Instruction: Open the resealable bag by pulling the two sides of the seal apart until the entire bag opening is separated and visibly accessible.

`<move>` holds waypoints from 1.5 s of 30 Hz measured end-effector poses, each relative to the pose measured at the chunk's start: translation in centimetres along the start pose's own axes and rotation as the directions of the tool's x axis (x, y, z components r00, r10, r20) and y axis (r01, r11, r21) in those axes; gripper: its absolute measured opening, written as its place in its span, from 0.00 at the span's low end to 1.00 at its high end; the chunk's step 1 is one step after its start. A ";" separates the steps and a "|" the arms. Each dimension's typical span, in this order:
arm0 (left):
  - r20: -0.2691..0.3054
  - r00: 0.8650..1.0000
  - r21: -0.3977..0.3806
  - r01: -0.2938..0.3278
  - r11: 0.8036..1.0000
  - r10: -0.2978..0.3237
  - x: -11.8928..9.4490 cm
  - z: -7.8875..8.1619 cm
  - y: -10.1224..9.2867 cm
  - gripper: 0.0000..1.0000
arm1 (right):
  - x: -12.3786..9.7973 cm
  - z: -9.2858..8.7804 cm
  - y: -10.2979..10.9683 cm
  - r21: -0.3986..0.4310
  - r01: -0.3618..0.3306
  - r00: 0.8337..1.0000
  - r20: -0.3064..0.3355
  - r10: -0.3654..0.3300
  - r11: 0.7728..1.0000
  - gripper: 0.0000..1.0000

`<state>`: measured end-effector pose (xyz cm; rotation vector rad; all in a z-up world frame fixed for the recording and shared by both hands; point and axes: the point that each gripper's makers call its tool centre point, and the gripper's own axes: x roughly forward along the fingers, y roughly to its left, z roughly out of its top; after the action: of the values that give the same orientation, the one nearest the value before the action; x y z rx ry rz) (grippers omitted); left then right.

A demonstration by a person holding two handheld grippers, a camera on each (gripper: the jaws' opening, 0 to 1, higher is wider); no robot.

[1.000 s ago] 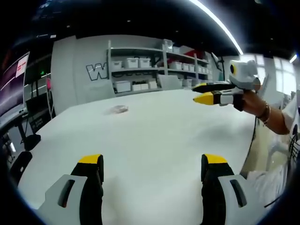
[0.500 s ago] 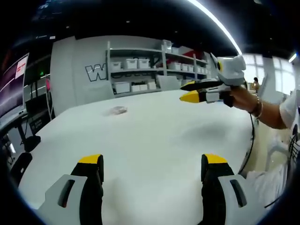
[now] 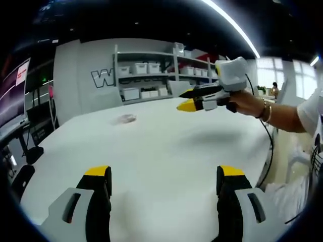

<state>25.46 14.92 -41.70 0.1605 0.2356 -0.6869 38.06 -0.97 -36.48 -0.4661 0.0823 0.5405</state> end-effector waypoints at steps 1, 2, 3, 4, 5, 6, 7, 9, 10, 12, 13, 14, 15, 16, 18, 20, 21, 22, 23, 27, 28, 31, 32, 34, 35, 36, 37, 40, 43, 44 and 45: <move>0.001 1.000 0.000 -0.001 1.000 0.001 0.0 0.0 0.0 0.84 | 0.3 0.0 -0.1 -0.003 -0.001 1.000 -0.002 0.001 1.000 0.38; 0.002 1.000 0.000 -0.002 1.000 0.002 0.0 0.0 0.0 0.84 | 0.5 -0.1 -0.2 -0.004 -0.001 1.000 -0.007 0.001 1.000 0.38; 0.002 1.000 -0.001 -0.002 1.000 0.002 0.0 0.0 0.0 0.84 | 0.6 -0.2 -0.2 -0.005 -0.002 1.000 -0.009 0.002 1.000 0.38; 0.002 1.000 0.000 -0.001 1.000 0.001 0.0 0.0 0.0 0.84 | 0.8 -0.3 -0.2 -0.006 -0.003 1.000 -0.011 0.003 1.000 0.38; 0.001 1.000 0.000 0.000 1.000 0.000 0.0 0.0 0.0 0.84 | 0.9 -0.3 -0.3 -0.009 -0.003 1.000 -0.012 0.003 1.000 0.38; 0.000 1.000 0.000 0.000 1.000 0.000 0.0 0.0 -0.1 0.84 | 1.0 -0.4 -0.3 -0.012 -0.003 1.000 -0.014 0.003 1.000 0.38; 0.000 1.000 0.001 0.001 1.000 -0.001 0.0 0.0 -0.1 0.84 | 1.1 -0.5 -0.3 -0.013 -0.004 1.000 -0.015 0.003 1.000 0.38; 0.001 1.000 0.001 0.001 1.000 -0.001 0.0 0.0 -0.1 0.84 | 1.3 -0.7 -0.4 -0.018 -0.005 1.000 -0.021 0.005 1.000 0.37; 0.002 1.000 0.001 0.001 1.000 -0.001 0.0 0.0 -0.2 0.84 | 1.5 -0.8 -0.4 -0.024 -0.006 1.000 -0.026 0.006 1.000 0.37; 0.002 1.000 0.001 0.002 1.000 -0.002 0.0 0.0 -0.2 0.84 | 1.8 -1.0 -0.5 -0.033 -0.006 1.000 -0.031 0.005 0.999 0.37; 0.003 1.000 0.002 0.002 1.000 -0.002 0.0 0.1 -0.2 0.84 | 2.0 -1.1 -0.6 -0.041 -0.005 0.999 -0.034 0.004 0.999 0.36; 0.003 1.000 0.001 0.002 1.000 -0.002 0.0 0.1 -0.2 0.84 | 2.1 -1.2 -0.6 -0.047 -0.005 0.999 -0.036 0.003 0.999 0.36; 0.002 1.000 0.001 0.002 1.000 -0.002 0.0 0.0 -0.2 0.84 | 2.3 -1.3 -0.7 -0.052 -0.005 0.999 -0.037 0.004 0.999 0.36; 0.002 1.000 0.001 0.001 1.000 -0.001 0.0 0.0 -0.2 0.84 | 2.5 -1.3 -0.7 -0.055 -0.007 0.999 -0.037 0.005 0.998 0.36; 0.003 1.000 -0.001 -0.002 1.000 0.002 0.0 0.0 -0.1 0.84 | 2.9 -1.4 -0.8 -0.062 -0.014 0.999 -0.038 0.011 0.998 0.34; 0.005 1.000 -0.004 -0.003 1.000 0.003 0.0 0.1 0.0 0.84 | 3.2 -1.4 -1.0 -0.050 -0.019 0.999 -0.038 0.017 0.999 0.34; 0.005 1.000 -0.005 -0.004 1.000 0.004 0.0 0.1 0.0 0.84 | 3.4 -1.4 -1.0 -0.046 -0.021 0.999 -0.037 0.019 0.999 0.34; 0.004 1.000 -0.005 -0.005 1.000 0.005 0.0 0.0 0.0 0.84 | 3.5 -1.5 -0.9 -0.045 -0.022 0.999 -0.038 0.020 0.999 0.34; 0.004 1.000 -0.006 -0.005 1.000 0.005 0.0 0.0 0.1 0.84 | 3.6 -1.5 -1.0 -0.045 -0.022 0.999 -0.039 0.020 0.999 0.34; 0.004 1.000 -0.009 -0.005 1.000 0.005 0.1 0.1 0.1 0.84 | 4.2 -1.7 -0.9 -0.049 -0.028 0.999 -0.045 0.026 0.998 0.34; 0.005 1.000 -0.011 -0.004 1.000 0.004 0.1 0.1 0.1 0.84 | 4.3 -1.7 -1.0 -0.047 -0.029 0.999 -0.045 0.026 0.998 0.34; 0.014 1.000 -0.022 -0.001 1.000 0.001 0.1 0.4 0.1 0.84 | 4.6 -1.8 -1.0 -0.041 -0.030 0.998 -0.048 0.028 0.999 0.34; 0.013 1.000 -0.025 0.000 1.000 0.000 0.1 0.4 0.1 0.84 | 4.7 -1.8 -1.0 -0.039 -0.030 0.998 -0.050 0.028 0.999 0.34; 0.006 1.000 -0.024 0.001 1.000 -0.001 0.1 0.3 0.1 0.84 | 4.9 -1.8 -1.0 -0.033 -0.031 0.998 -0.049 0.029 0.999 0.34; 0.002 1.000 -0.022 0.000 1.000 0.000 0.1 0.3 0.2 0.84 | 5.0 -1.7 -1.0 -0.029 -0.031 0.998 -0.048 0.029 0.999 0.34; 0.000 1.000 -0.022 -0.001 1.000 0.001 0.1 0.4 0.3 0.84 | 5.2 -1.6 -1.0 -0.025 -0.031 0.999 -0.045 0.030 0.999 0.34; 0.000 1.000 -0.022 0.000 1.000 0.000 0.1 0.5 0.4 0.84 | 5.3 -1.6 -1.0 -0.021 -0.032 0.999 -0.042 0.031 0.999 0.34; 0.005 1.000 -0.021 0.000 1.000 0.000 0.1 0.9 0.5 0.84 | 5.7 -1.3 -0.9 -0.014 -0.034 0.999 -0.038 0.034 0.999 0.34; 0.004 1.000 -0.022 0.000 1.000 0.000 0.3 1.1 0.7 0.84 | 6.0 -1.2 -1.0 -0.007 -0.036 0.999 -0.037 0.035 0.999 0.33; 0.002 1.000 -0.026 -0.001 1.000 0.001 0.4 1.0 0.8 0.84 | 6.2 -1.2 -1.0 -0.004 -0.036 0.999 -0.037 0.036 0.999 0.33; -0.002 1.000 -0.032 -0.001 0.999 0.001 0.5 0.8 0.9 0.84 | 6.2 -1.3 -1.0 -0.001 -0.035 0.999 -0.037 0.035 0.999 0.33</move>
<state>26.59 15.12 -40.99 0.1303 0.2480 -0.6821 43.97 0.62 -38.43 -0.4773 0.1258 0.5665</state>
